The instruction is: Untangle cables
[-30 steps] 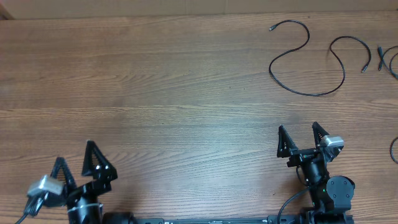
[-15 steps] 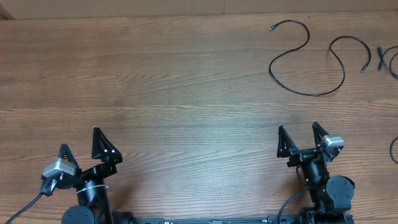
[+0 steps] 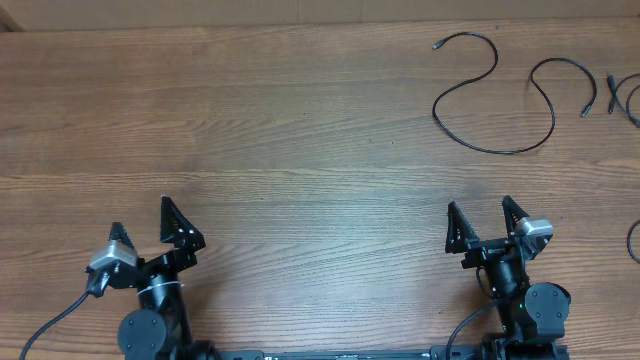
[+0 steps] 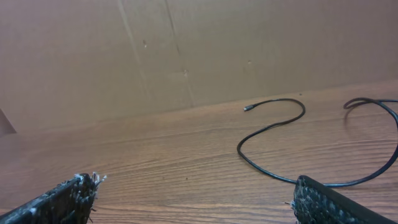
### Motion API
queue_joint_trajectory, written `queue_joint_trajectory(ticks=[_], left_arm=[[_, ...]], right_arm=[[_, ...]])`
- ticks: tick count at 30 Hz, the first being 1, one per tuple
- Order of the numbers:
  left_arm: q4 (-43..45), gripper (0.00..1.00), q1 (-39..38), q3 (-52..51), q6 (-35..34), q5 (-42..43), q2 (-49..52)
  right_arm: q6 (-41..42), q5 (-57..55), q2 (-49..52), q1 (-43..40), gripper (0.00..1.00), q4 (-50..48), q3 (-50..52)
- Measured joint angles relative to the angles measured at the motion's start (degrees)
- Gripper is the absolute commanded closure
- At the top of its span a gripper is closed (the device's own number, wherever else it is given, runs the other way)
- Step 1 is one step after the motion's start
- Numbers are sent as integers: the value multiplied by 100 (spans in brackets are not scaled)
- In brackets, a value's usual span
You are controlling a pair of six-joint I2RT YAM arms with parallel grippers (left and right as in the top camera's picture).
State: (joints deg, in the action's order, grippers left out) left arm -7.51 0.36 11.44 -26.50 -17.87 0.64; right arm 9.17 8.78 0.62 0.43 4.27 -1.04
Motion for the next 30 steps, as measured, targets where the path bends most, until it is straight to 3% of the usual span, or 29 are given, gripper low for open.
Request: queue_joint_trajectory(ticks=[8,14,17,30], left_arm=[[931,1,0,-997,262,22,0],[520,1,0,-1078,1558,448,0],[404,0,0,-1088,1873,605,2],[393,1,0,-1088,2271,828,0]], right_arm=[[-2,2,0,0,0,4,0],[-2,0,0,0,0,0,0],[0,0,2,0,0,4,0],[-4,0,0,-2,0,0,0]])
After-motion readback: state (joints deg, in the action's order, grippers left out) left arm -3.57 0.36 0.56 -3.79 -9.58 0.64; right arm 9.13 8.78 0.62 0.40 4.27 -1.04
